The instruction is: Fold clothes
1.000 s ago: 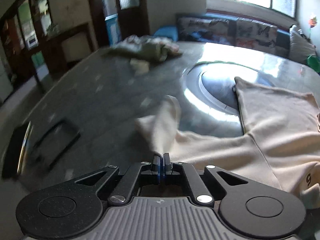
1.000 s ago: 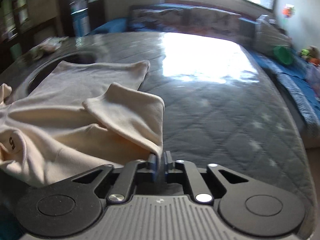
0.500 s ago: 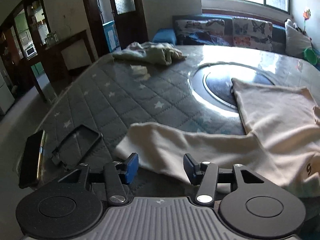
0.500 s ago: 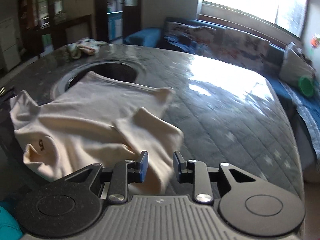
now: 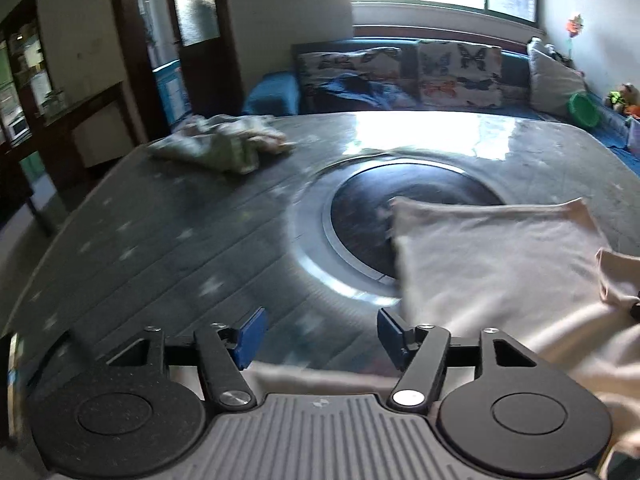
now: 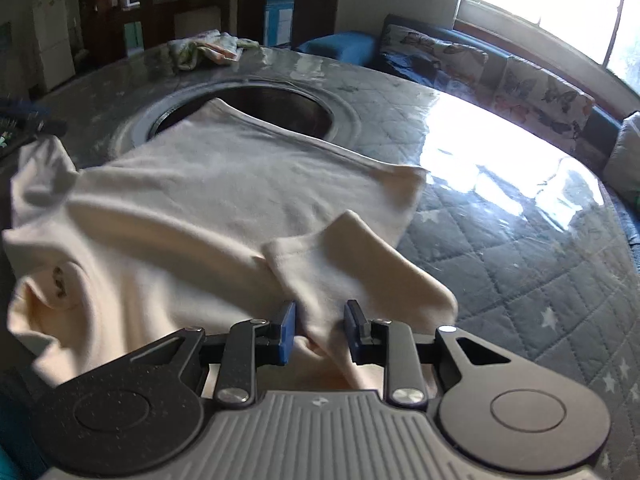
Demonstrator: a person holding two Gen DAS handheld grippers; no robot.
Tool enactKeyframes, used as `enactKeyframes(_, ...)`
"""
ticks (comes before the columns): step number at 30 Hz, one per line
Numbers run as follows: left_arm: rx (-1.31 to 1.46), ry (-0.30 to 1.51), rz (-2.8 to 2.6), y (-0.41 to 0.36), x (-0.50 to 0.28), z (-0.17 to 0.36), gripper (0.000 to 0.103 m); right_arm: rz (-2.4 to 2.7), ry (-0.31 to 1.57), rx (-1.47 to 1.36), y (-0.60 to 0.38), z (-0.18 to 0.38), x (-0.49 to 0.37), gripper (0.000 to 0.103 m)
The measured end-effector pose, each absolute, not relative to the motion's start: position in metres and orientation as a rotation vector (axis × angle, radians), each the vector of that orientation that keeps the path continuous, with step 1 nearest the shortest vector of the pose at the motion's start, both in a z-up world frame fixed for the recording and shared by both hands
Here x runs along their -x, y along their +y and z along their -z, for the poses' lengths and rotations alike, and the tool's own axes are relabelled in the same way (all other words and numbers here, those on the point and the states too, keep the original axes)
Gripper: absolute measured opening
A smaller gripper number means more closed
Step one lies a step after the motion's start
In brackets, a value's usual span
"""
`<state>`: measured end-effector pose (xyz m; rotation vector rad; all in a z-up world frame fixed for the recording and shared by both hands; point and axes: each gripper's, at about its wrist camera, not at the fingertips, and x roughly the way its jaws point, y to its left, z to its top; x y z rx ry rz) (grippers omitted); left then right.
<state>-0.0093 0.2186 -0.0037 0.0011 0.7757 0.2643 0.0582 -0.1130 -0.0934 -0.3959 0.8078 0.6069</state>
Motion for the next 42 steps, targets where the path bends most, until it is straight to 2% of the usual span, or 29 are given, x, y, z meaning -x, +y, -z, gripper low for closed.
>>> enactKeyframes(2,-0.013,0.778,-0.235,0.210,-0.008,0.006,0.067,-0.575,0.790,0.386,-0.121,0.092,-0.058,0.005)
enactKeyframes(10,-0.033,0.802,-0.188,0.195,-0.069,0.022,0.066,-0.317,0.745,0.372,-0.182,0.072,-0.071,0.004)
enactKeyframes(14,-0.048,0.817,-0.187,0.194,-0.093,0.030,0.066,-0.245,0.765,0.328,-0.207,0.064,-0.086,0.011)
enactKeyframes(20,-0.057,0.854,-0.198,0.198,-0.122,0.047,0.060,-0.352,0.765,0.232,-0.194,0.050,-0.116,0.015)
enactKeyframes(23,-0.044,0.873,-0.198,0.201,-0.129,0.055,0.051,-0.429,0.793,0.216,-0.171,0.054,-0.137,0.016)
enactKeyframes(26,-0.037,0.864,-0.175,0.202,-0.132,0.055,0.035,-0.474,0.828,0.198,-0.149,0.064,-0.157,0.016)
enactKeyframes(28,-0.036,0.862,-0.161,0.202,-0.135,0.055,0.013,-0.501,0.855,0.181,-0.135,0.071,-0.170,0.016)
enactKeyframes(37,-0.065,0.833,-0.146,0.206,-0.140,0.056,0.009,-0.536,0.918,0.173,-0.107,0.094,-0.203,0.016)
enactKeyframes(40,-0.078,0.824,-0.158,0.207,-0.144,0.054,0.009,-0.540,0.909,0.188,-0.101,0.093,-0.207,0.006)
enactKeyframes(42,-0.087,0.816,-0.169,0.210,-0.148,0.052,0.009,-0.543,0.891,0.211,-0.093,0.092,-0.210,0.004)
